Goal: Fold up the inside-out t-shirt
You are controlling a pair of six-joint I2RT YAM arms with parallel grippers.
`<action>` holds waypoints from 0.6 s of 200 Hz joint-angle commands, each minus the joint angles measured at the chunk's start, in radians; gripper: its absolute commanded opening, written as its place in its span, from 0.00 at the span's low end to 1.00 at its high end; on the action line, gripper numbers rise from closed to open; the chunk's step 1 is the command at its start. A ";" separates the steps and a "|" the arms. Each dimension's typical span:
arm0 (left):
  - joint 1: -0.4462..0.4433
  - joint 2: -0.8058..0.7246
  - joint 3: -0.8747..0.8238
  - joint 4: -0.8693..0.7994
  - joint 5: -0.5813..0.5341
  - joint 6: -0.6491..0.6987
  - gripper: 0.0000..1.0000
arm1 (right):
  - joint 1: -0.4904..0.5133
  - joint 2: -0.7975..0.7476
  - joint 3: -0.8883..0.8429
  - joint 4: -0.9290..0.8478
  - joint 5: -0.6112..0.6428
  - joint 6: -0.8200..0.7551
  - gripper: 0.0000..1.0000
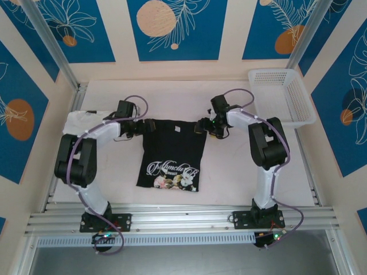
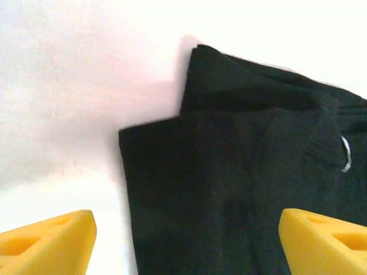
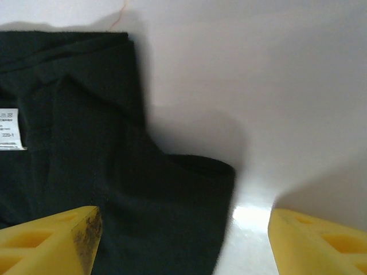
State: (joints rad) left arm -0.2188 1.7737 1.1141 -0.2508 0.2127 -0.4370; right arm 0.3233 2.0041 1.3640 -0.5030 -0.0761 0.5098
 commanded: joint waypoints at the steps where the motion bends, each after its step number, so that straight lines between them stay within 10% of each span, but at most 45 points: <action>1: 0.006 0.052 0.062 -0.023 0.043 0.041 0.83 | 0.010 0.039 0.049 0.019 -0.053 0.041 0.75; 120: 0.005 0.203 0.108 -0.008 0.181 0.034 0.59 | 0.051 0.130 0.166 0.018 -0.103 0.072 0.55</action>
State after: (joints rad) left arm -0.2131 1.9293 1.1995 -0.2531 0.3176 -0.4084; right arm 0.3611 2.1094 1.4902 -0.4610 -0.1436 0.5659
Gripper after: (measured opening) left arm 0.622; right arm 0.563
